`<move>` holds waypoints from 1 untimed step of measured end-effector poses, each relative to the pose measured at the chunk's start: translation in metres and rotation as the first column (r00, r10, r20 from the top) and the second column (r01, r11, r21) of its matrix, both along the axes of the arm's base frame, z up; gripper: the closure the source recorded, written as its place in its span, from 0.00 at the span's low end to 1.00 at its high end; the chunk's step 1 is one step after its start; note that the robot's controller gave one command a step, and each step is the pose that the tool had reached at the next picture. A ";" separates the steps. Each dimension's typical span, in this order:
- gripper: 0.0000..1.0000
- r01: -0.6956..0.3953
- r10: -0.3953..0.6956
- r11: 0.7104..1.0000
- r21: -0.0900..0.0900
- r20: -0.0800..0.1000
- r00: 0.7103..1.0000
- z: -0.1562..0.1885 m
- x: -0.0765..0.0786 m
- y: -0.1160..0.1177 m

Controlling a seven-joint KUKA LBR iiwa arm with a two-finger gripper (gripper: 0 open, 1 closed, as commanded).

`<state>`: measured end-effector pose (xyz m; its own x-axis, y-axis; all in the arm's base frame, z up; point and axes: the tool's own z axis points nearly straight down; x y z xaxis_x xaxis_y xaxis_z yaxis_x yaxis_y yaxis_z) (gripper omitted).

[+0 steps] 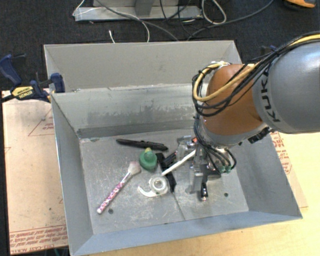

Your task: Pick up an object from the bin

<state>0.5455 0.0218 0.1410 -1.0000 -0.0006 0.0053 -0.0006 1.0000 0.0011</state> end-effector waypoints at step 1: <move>0.00 0.001 -0.001 1.000 0.000 0.006 1.000 0.003 0.002 0.000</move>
Offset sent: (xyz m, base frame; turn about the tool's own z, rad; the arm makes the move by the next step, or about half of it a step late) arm 0.0550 -0.0287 -0.0710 -0.1724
